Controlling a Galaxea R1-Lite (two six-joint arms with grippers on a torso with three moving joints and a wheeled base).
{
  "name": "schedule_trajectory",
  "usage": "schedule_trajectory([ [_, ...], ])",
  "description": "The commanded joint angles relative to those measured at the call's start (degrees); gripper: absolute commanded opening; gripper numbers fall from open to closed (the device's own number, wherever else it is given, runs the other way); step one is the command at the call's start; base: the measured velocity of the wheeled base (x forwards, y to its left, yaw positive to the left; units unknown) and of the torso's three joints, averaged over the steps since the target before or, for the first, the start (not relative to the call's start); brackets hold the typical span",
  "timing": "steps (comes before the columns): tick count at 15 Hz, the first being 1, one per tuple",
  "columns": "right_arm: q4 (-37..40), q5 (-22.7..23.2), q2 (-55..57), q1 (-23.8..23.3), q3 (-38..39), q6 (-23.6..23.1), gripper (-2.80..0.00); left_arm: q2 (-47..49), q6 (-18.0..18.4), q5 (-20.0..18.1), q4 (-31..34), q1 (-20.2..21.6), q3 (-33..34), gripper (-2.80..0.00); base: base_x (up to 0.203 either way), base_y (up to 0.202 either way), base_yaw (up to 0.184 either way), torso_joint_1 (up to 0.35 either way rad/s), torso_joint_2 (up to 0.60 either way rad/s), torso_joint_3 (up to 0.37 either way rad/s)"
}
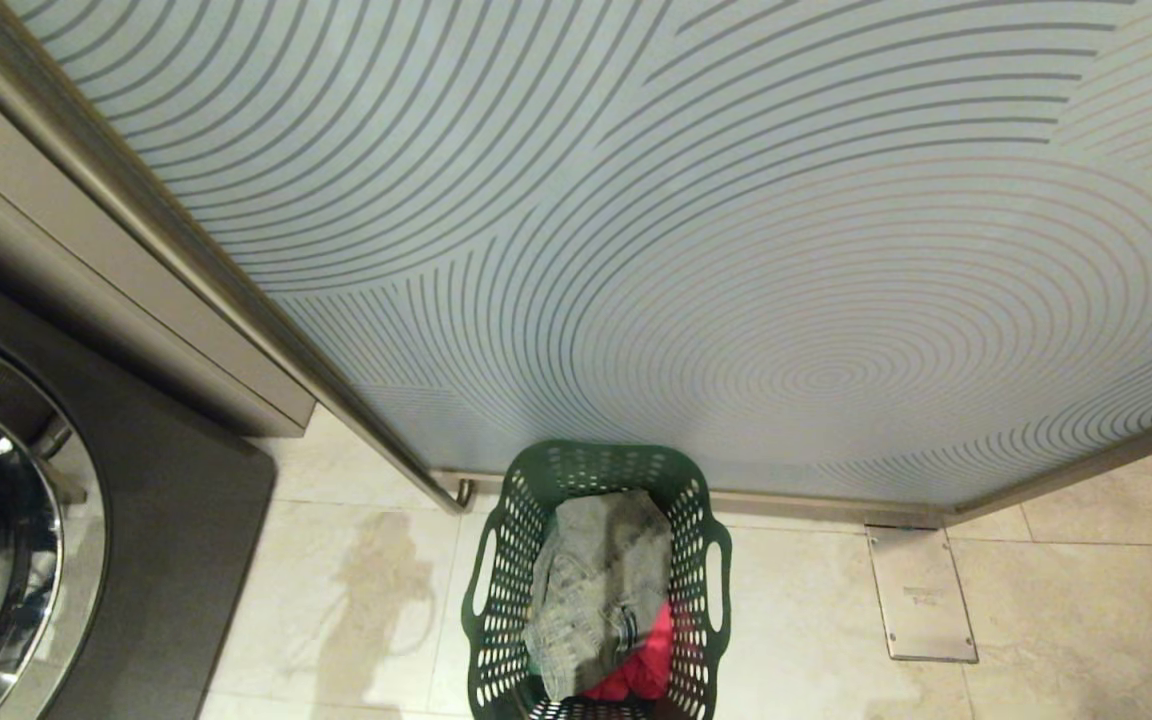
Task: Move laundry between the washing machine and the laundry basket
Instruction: Pick up the clothes basket and put it beside the washing machine
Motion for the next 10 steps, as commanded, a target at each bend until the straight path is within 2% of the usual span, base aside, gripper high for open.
schedule_trajectory([
  [1, -6.43, 3.45, 17.82, 0.13, 1.33, 0.93, -2.8, 20.83, -2.26, -2.91, 1.05, -1.03, -2.63, -2.8, 0.0, 0.0, 0.0, 0.0, 0.0, 0.0],
  [5, -18.5, 5.54, 34.32, 1.03, 3.85, 1.81, -2.8, 37.01, -5.08, -5.2, 0.67, -4.51, -4.84, -2.8, 0.0, 0.0, 0.0, 0.0, 0.0, 0.0],
  [6, -22.81, 5.62, 39.65, 1.13, 3.88, 1.7, -2.8, 41.1, -5.41, -5.17, -0.27, -5.42, -5.84, 0.0, 0.0, 0.0, 0.0, 0.0, 0.0, 0.0],
  [7, -27.29, 5.68, 44.39, 1.2, 3.91, 1.58, -2.8, 44.5, -6.22, -4.21, -1.0, -7.17, -7.27, 0.0, 0.0, 0.0, 0.0, 0.0, 0.0, 0.0],
  [9, -34.31, 5.91, 52.28, 1.86, 3.82, 0.91, -2.8, 50.33, -10.33, -0.25, -2.12, -12.99, -10.72, 0.0, 0.0, 0.0, 0.0, 0.0, 0.0, 0.0],
  [10, -36.73, 6.01, 55.54, 2.92, 3.37, 0.51, -1.39, 53.17, -12.27, 1.83, -3.24, -14.83, -12.56, 0.0, 0.0, 0.0, 0.0, 0.0, 0.0, 0.0],
])
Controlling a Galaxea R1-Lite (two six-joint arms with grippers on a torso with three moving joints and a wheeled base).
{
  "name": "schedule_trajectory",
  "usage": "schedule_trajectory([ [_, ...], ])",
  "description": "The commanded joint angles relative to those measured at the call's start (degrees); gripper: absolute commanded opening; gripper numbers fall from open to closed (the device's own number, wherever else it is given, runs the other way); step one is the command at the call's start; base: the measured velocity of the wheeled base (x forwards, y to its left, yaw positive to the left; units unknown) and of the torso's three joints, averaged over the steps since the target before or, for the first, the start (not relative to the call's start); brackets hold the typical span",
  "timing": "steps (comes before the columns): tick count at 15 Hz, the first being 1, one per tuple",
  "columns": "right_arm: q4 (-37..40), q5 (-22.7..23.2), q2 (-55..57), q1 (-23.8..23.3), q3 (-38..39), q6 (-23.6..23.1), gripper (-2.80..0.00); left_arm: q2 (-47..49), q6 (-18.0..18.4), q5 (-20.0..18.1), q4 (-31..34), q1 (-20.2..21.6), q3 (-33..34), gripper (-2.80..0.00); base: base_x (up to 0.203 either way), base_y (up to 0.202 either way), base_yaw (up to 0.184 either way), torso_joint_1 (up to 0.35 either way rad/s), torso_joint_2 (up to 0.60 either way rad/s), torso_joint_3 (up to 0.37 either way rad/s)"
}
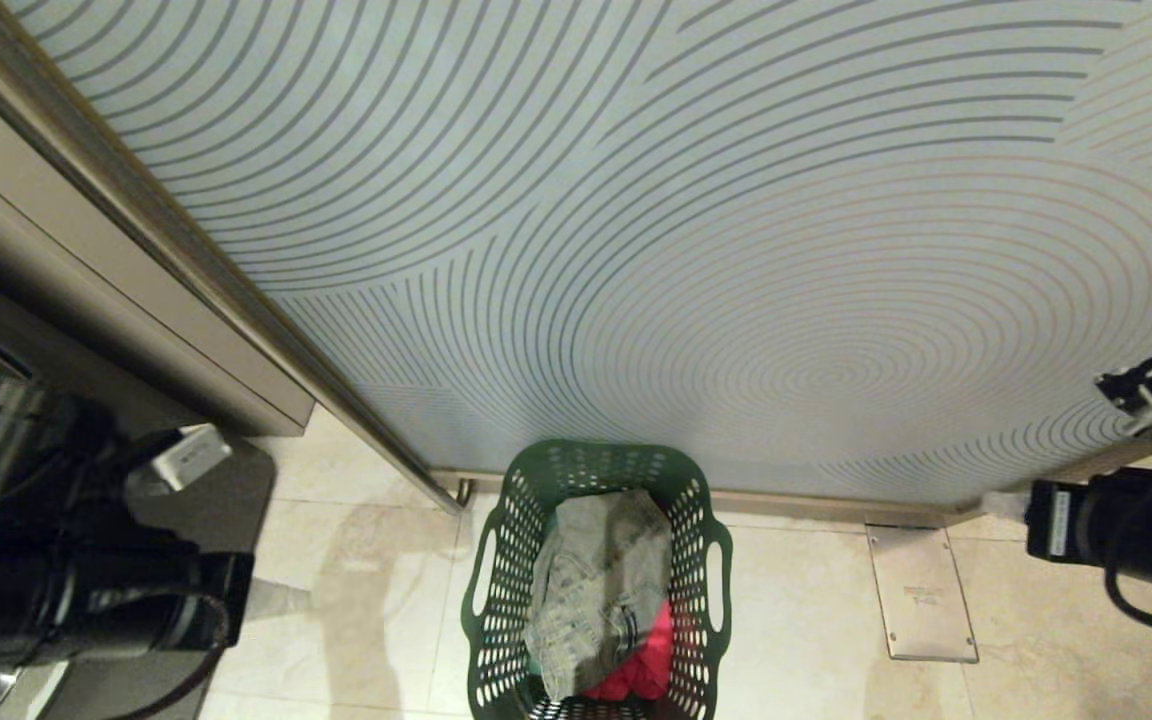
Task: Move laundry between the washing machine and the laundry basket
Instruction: Pick up the clothes basket and put it beside the washing machine
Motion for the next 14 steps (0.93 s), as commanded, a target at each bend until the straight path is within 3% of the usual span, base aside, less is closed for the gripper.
schedule_trajectory([
  [1, -4.92, 0.18, 11.75, 2.22, -1.11, -0.38, 0.0, 10.1, -2.9, 3.27, -1.94, -4.16, -3.69, 0.0, 0.0, 0.0, 0.0, 0.0, 0.0, 0.0],
  [3, -5.89, 0.48, 13.81, 4.72, -1.64, 0.31, 0.0, 11.9, -3.89, 4.53, -4.25, -5.29, -3.32, 0.0, 0.0, 0.0, 0.0, 0.0, 0.0, 0.0],
  [6, -9.36, 0.51, 15.99, 10.18, -1.95, 6.32, 0.0, 11.25, -4.01, 4.36, -4.32, -5.26, -0.85, 0.0, 0.0, 0.0, 0.0, 0.0, 0.0, 0.0],
  [9, -13.21, 0.38, 20.64, 16.02, -2.16, 9.21, 0.0, 11.13, -3.91, 4.34, -4.78, -5.35, 1.52, 0.0, 0.0, 0.0, 0.0, 0.0, 0.0, 0.0],
  [14, -22.73, 0.32, 33.73, 19.17, -3.54, 11.4, 0.0, 16.26, -4.94, 4.64, -14.97, -8.24, 5.91, 0.0, 0.0, 0.0, 0.0, 0.0, 0.0, 0.0],
])
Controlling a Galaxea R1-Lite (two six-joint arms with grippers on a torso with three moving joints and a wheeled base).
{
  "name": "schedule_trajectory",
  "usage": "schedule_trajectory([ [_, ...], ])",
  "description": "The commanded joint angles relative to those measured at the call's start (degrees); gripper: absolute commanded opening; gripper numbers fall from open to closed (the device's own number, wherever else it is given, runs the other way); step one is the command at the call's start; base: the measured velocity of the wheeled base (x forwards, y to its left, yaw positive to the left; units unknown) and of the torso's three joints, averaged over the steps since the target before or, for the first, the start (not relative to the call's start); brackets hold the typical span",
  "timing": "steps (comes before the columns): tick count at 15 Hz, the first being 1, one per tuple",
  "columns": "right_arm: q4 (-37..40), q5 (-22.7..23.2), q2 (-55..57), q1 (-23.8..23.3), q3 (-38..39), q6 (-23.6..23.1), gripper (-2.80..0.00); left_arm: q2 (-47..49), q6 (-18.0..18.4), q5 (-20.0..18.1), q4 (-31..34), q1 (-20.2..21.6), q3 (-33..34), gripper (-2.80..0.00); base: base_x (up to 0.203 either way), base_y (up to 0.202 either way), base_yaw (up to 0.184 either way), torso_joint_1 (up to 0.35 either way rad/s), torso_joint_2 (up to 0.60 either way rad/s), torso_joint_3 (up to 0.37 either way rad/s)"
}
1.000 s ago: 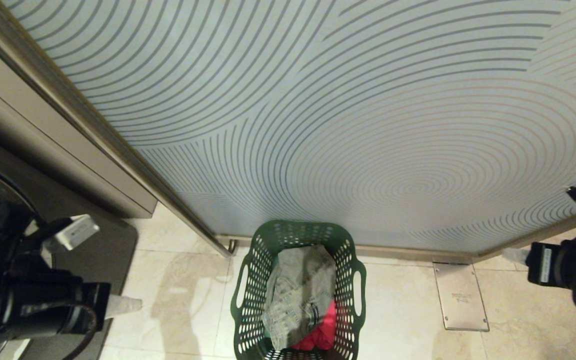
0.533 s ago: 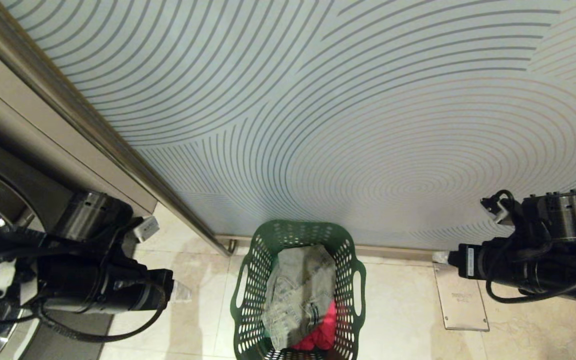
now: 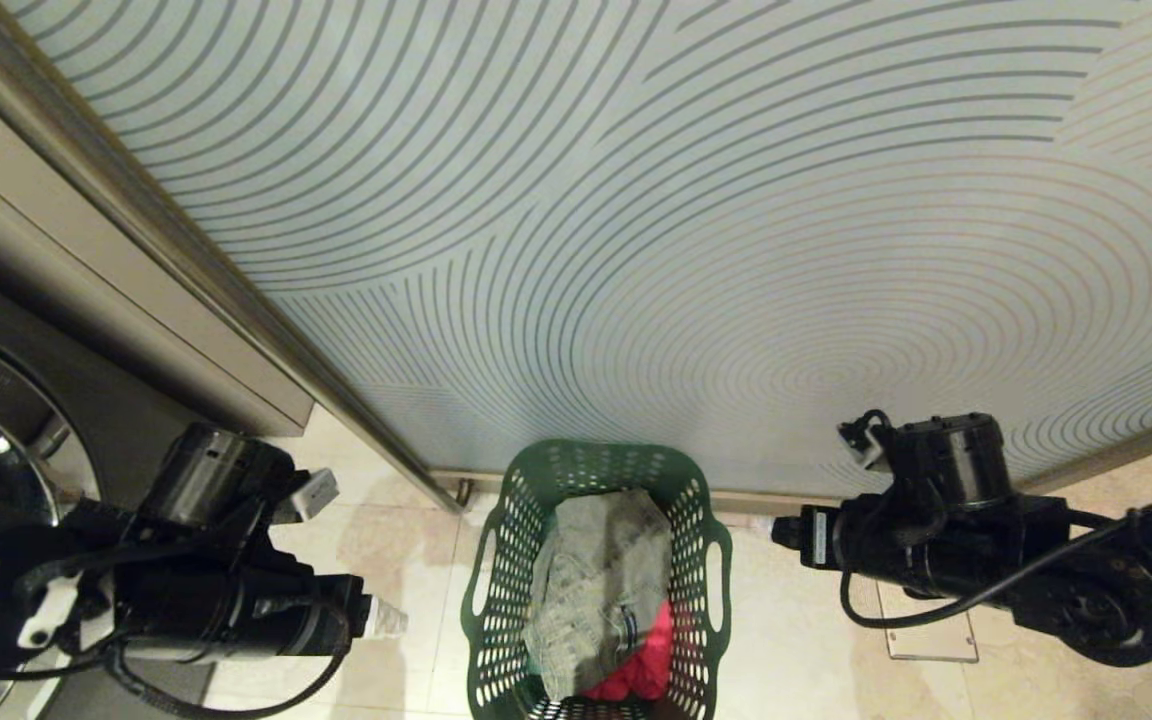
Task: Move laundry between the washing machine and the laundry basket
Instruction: Pick up the clothes basket and put it beside the washing machine
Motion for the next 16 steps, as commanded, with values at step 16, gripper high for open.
schedule_trajectory([
  [16, -9.99, -0.37, 21.74, 2.84, -3.72, 0.23, 0.0, 36.69, -4.75, 19.5, -46.22, -11.68, 0.59, 0.0, 0.0, 0.0, 0.0, 0.0, 0.0, 0.0],
])
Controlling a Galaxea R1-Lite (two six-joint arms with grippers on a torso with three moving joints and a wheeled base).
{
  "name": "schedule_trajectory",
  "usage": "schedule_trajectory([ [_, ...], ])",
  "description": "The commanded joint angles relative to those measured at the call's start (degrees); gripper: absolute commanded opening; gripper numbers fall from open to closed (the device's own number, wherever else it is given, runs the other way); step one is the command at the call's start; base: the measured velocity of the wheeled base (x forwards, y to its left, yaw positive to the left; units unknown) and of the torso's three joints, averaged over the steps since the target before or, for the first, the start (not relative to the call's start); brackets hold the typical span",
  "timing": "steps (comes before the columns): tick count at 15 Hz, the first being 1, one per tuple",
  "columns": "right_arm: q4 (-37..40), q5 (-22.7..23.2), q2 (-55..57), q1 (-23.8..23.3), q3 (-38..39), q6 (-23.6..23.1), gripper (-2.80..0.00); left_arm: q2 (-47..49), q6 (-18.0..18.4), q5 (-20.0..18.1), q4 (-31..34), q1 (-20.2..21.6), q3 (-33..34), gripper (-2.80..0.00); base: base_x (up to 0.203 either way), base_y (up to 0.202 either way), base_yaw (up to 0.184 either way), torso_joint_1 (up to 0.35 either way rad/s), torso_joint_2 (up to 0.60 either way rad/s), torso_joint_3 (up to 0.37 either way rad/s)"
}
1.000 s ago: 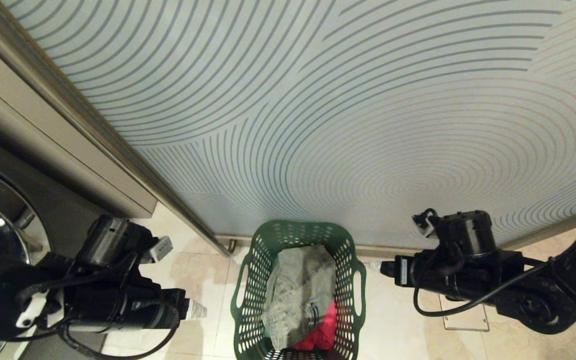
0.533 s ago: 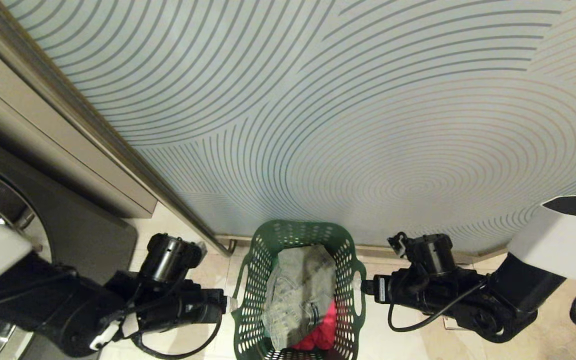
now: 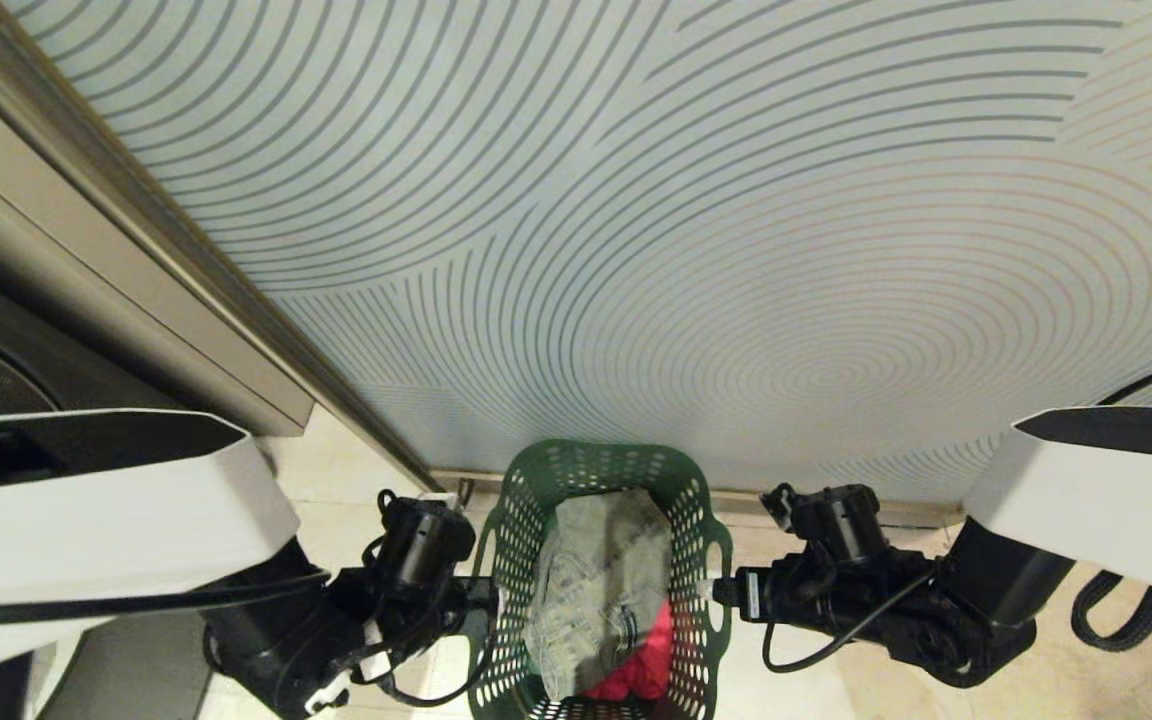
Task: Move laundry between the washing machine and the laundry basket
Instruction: Pick up the clothes basket and put it beside the washing machine
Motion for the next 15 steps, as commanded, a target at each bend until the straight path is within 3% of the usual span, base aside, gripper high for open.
schedule_trajectory([
  [1, -0.18, -0.1, 1.27, -0.05, -1.18, -0.01, 0.0, 6.44, 0.08, 2.26, -1.82, -0.03, -2.88, 0.0, 0.0, 0.0, 0.0, 0.0, 0.0, 0.0],
  [6, 0.17, -0.63, 3.06, -0.11, -4.49, -0.35, 0.0, 11.24, 3.32, 4.74, -2.28, 0.3, -9.97, 0.0, 0.0, 0.0, 0.0, 0.0, 0.0, 0.0],
  [15, -0.1, 0.06, 6.0, -0.41, -9.08, -0.01, 0.0, 12.09, 3.5, 4.82, -2.3, 0.24, -9.77, 0.0, 0.0, 0.0, 0.0, 0.0, 0.0, 0.0],
])
